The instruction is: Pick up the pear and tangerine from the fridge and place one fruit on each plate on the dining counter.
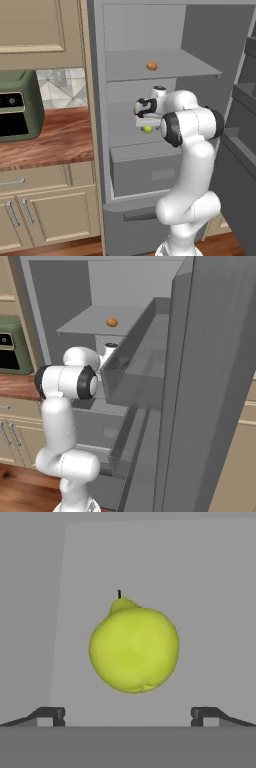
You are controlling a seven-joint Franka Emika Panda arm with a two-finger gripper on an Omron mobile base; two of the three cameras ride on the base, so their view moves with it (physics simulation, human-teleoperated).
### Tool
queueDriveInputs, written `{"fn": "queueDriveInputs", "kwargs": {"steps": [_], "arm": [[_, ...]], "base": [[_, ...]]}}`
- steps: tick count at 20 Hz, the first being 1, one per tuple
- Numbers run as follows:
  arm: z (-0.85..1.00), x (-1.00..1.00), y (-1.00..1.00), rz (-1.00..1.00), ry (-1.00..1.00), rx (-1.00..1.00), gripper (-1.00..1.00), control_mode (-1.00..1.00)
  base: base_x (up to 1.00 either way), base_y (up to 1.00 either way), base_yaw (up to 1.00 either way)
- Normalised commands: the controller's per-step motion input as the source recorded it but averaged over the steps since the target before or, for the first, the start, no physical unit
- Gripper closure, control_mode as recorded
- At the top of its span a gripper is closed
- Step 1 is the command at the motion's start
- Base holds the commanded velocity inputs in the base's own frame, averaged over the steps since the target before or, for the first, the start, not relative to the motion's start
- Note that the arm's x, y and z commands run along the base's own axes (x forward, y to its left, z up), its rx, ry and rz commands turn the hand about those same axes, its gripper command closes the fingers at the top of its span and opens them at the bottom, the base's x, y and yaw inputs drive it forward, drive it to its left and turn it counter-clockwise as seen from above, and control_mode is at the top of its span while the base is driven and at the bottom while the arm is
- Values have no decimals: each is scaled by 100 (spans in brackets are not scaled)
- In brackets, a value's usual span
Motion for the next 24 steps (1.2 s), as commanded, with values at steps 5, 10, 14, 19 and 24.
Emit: {"fn": "queueDriveInputs", "kwargs": {"steps": [5, 10, 14, 19, 24], "arm": [[-18, 32, 0, 0, 1, 0, -100, -100], [-17, 33, 0, 0, 1, 1, -100, -100], [-17, 30, 0, 0, 1, 0, -100, -100], [-26, 1, 0, 0, 0, 0, -100, -100], [-30, 0, 4, 0, 0, 0, -100, -100]], "base": [[0, 0, 0], [0, 0, 0], [0, 0, 0], [0, 0, 0], [0, 0, 0]]}}
